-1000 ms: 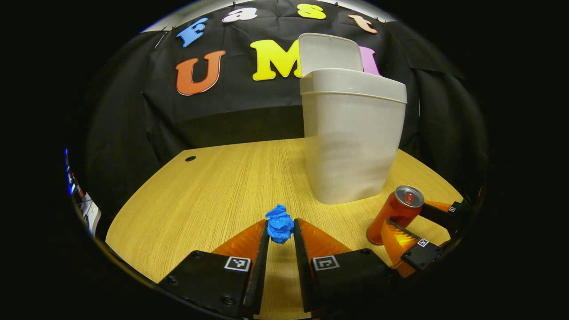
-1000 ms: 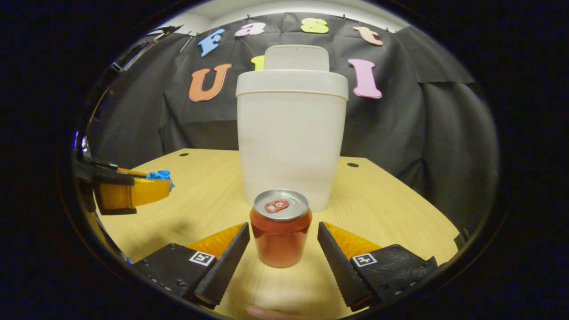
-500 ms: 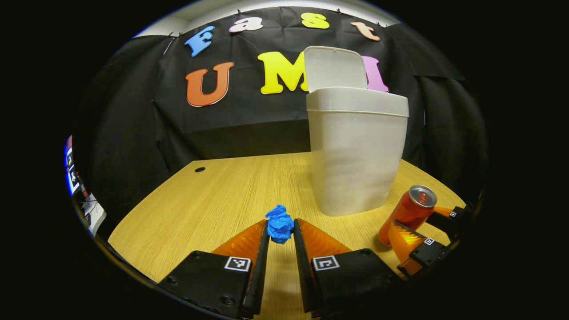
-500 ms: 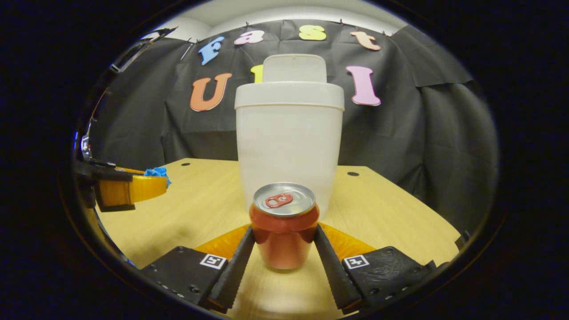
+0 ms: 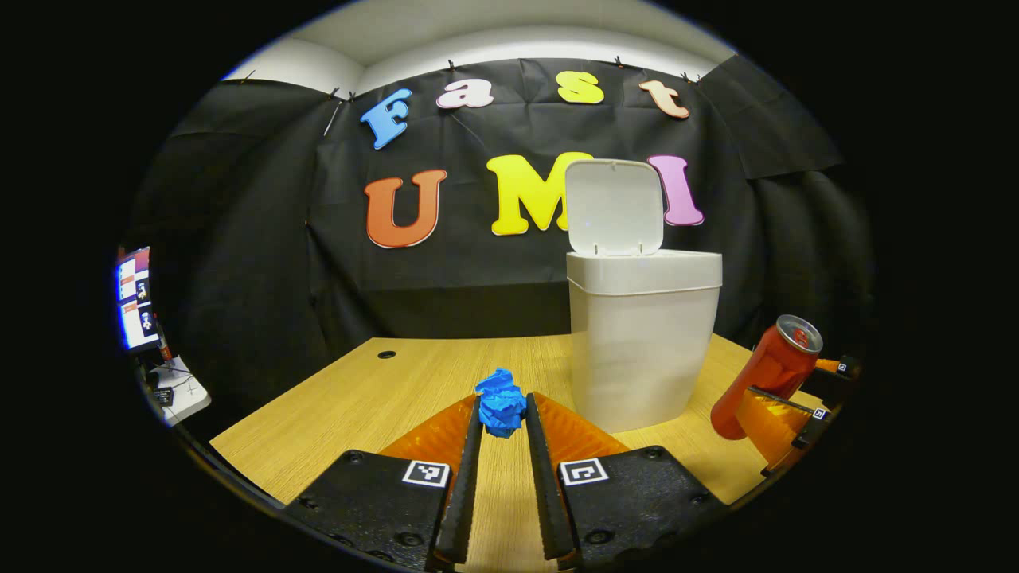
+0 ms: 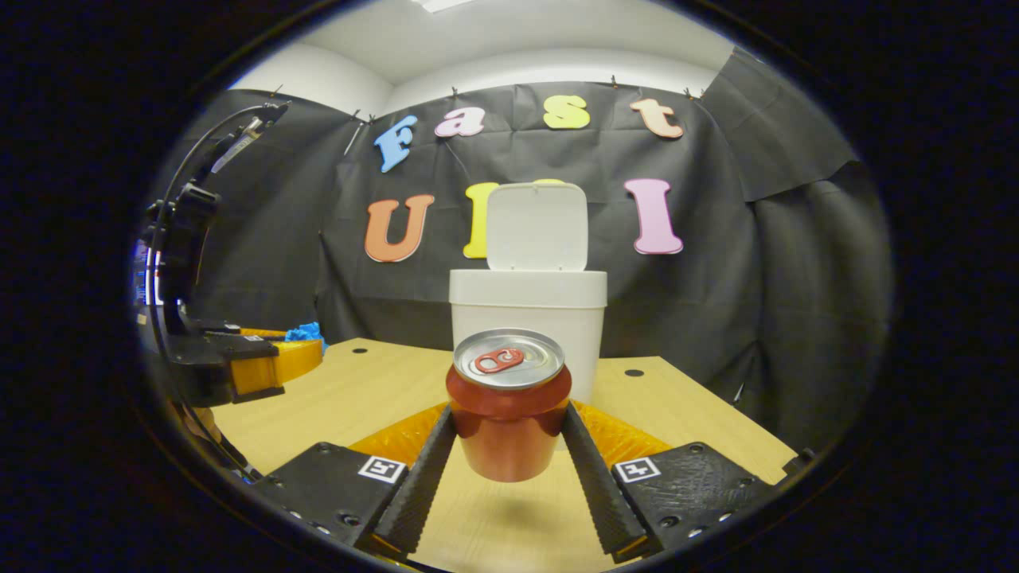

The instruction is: Press the lid of the desktop garbage bin to open it, pick up the crumpled paper on the desktop and throw it into the bin, then pick up the pop can on the desktop and drop it into the bin, and finally close the garbage bin lid.

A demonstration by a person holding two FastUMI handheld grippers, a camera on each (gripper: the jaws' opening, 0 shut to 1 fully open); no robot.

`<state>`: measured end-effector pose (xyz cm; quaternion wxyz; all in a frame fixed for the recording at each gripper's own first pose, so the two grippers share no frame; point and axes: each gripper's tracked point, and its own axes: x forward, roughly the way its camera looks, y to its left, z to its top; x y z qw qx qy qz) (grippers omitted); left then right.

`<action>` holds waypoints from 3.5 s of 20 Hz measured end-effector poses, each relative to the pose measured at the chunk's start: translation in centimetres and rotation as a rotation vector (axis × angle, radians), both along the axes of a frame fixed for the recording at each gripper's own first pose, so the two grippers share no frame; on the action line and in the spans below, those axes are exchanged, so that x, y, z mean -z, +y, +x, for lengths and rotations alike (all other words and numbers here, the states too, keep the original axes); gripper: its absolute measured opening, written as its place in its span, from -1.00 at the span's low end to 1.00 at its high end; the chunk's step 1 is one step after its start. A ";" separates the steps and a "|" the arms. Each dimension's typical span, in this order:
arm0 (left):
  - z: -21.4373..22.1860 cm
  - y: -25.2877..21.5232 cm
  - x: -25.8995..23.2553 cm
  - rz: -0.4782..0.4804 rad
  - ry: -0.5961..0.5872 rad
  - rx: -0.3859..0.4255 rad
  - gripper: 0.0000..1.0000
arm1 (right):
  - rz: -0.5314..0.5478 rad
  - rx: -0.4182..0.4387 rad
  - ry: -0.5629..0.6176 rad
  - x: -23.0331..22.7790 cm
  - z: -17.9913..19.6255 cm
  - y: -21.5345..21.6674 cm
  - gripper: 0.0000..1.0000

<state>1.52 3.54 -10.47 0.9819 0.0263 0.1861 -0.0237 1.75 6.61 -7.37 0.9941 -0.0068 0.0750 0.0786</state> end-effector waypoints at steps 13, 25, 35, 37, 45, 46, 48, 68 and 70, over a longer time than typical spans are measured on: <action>4.7 -7.0 -6.7 -0.079 -0.095 0.013 -0.29 | 0.001 -0.048 -0.070 -1.8 -0.1 -4.9 0.60; 17.9 -20.8 -9.4 -0.105 -0.193 0.197 -0.25 | 0.032 0.006 -0.004 2.5 0.0 -9.1 0.60; 22.6 -21.4 -3.4 -0.145 -0.085 0.196 -0.23 | 0.065 0.024 0.080 5.9 1.4 -10.4 0.60; 22.9 -20.9 -3.2 -0.132 -0.086 0.185 -0.20 | 0.068 0.029 0.083 6.0 1.4 -10.7 0.60; 22.6 -21.4 -3.0 -0.116 -0.102 0.210 -0.14 | 0.065 0.045 0.099 6.8 1.8 -11.0 0.60; 22.6 -21.3 -2.9 -0.119 -0.097 0.215 -0.10 | 0.066 0.042 0.102 6.9 1.7 -10.9 0.60; 22.2 -21.7 -2.9 -0.120 -0.082 0.244 0.32 | 0.069 0.041 0.106 6.9 1.8 -10.9 0.60; 6.6 -10.2 -6.7 -0.094 -0.196 0.143 0.89 | -0.038 0.071 -0.020 0.4 0.5 -8.1 0.60; 5.6 -8.8 -5.3 -0.085 -0.181 0.126 0.90 | -0.034 0.054 -0.012 -0.1 0.4 -7.0 0.60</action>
